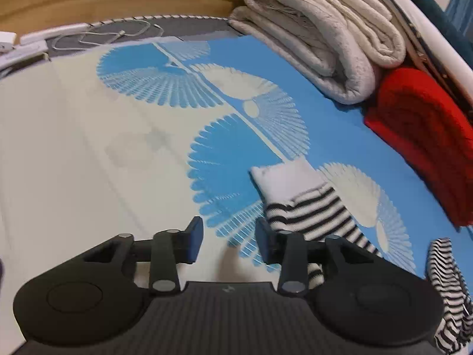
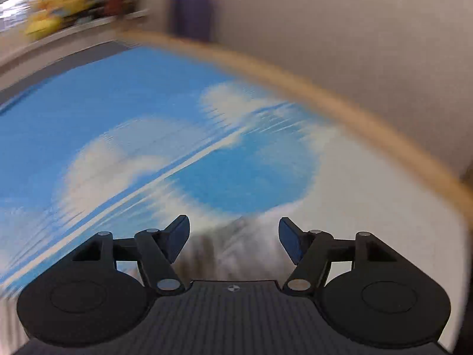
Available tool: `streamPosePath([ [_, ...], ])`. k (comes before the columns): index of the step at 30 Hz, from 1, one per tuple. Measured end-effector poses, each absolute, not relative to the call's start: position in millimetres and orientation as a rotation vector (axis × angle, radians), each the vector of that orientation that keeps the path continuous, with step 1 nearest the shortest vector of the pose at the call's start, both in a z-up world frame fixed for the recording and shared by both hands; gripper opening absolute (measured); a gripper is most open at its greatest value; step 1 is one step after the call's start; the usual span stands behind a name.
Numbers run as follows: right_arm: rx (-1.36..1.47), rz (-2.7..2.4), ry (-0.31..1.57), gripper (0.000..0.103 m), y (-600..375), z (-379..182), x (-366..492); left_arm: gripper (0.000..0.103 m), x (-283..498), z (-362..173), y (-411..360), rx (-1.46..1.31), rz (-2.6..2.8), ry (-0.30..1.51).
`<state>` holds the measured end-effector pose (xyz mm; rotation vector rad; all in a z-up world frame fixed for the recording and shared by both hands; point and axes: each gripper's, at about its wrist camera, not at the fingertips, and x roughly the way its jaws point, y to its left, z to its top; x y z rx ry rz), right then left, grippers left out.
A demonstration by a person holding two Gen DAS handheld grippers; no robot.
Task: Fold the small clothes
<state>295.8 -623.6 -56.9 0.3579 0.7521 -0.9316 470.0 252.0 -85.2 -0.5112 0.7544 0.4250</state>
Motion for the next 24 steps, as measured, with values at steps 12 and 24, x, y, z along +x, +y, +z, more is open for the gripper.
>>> streamPosePath([
  [12, 0.381, -0.213, 0.813, 0.069, -380, -52, 274, 0.085, 510, -112, 246, -0.725, 0.206, 0.767],
  [24, 0.284, -0.394, 0.784, 0.061, -371, -87, 277, 0.004, 508, -75, 274, -0.437, 0.442, 0.773],
])
